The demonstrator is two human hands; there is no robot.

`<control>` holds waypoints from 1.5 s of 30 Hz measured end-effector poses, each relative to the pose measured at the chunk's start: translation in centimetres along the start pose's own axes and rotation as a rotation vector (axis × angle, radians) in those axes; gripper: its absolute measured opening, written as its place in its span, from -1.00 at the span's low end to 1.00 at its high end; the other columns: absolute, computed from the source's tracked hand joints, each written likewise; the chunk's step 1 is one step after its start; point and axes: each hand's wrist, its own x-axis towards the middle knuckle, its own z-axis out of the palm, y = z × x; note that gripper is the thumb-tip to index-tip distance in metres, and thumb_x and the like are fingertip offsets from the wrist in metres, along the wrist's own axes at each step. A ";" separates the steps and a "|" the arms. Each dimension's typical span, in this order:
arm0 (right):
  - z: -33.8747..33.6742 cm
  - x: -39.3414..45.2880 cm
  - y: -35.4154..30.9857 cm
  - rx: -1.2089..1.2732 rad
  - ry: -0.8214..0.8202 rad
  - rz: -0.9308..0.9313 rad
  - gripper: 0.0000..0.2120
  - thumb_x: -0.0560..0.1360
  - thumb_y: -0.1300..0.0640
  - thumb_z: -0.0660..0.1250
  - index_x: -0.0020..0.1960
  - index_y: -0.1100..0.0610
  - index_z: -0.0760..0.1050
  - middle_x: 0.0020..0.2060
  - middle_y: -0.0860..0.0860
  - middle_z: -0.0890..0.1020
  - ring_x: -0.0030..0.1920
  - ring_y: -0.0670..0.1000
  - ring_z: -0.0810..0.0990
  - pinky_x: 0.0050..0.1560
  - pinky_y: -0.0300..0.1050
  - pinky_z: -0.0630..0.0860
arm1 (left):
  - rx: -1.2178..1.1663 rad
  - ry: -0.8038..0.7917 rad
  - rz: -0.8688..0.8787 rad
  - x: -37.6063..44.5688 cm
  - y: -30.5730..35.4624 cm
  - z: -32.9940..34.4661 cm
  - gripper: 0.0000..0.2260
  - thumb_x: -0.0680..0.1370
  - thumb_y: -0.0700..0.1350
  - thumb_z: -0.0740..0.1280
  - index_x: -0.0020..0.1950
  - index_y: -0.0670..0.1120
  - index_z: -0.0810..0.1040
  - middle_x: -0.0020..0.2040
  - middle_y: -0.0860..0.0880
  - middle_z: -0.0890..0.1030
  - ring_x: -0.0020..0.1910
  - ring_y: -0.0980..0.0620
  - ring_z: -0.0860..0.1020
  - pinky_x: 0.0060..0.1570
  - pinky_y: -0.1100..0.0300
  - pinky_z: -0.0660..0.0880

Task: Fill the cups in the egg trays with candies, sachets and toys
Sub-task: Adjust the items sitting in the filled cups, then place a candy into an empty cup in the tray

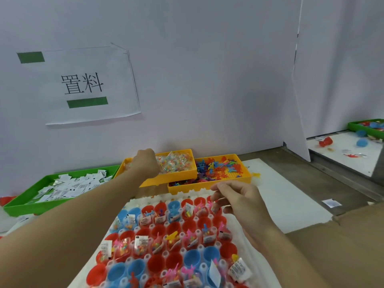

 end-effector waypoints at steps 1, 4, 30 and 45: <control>0.0 0.0 0.0 0.007 -0.001 0.001 -0.75 0.63 0.15 0.27 -0.13 0.11 0.68 -0.27 0.06 0.70 -0.27 -0.04 0.66 -0.30 -0.34 0.51 | -0.034 0.031 -0.008 0.0 0.0 -0.1 -0.81 0.49 -0.33 0.31 -0.26 -0.19 0.36 -0.16 -0.17 0.46 -0.32 -0.07 0.48 -0.46 0.20 0.36; -0.1 -0.1 -0.1 0.024 -0.001 0.001 -0.75 0.62 0.15 0.28 -0.13 0.11 0.68 -0.27 0.07 0.70 -0.26 -0.03 0.66 -0.30 -0.34 0.51 | -0.207 0.145 -0.013 -0.1 0.0 -0.4 -0.90 0.53 -0.27 0.31 -0.17 -0.25 0.55 -0.15 -0.21 0.58 -0.23 -0.17 0.57 -0.29 0.09 0.51; 0.4 0.0 0.3 -0.087 0.022 0.037 -0.74 0.62 0.13 0.29 -0.16 0.08 0.70 -0.30 0.04 0.70 -0.27 -0.02 0.69 -0.27 -0.28 0.54 | -0.909 0.375 -0.234 -0.6 -1.7 -1.0 -0.90 0.48 -0.15 0.51 -0.07 -0.15 0.68 -0.11 -0.11 0.68 -0.30 0.15 0.52 -0.24 0.26 0.43; 0.5 -0.6 -0.6 -0.143 0.005 -0.053 -0.74 0.63 0.14 0.27 -0.15 0.08 0.69 -0.28 0.05 0.71 -0.26 0.02 0.68 -0.23 -0.15 0.50 | -1.123 0.109 0.172 -18.7 -9.9 -4.4 -0.90 0.45 -0.08 0.41 -0.10 0.03 0.72 -0.33 -0.14 0.60 -0.40 0.03 0.49 -0.38 0.27 0.49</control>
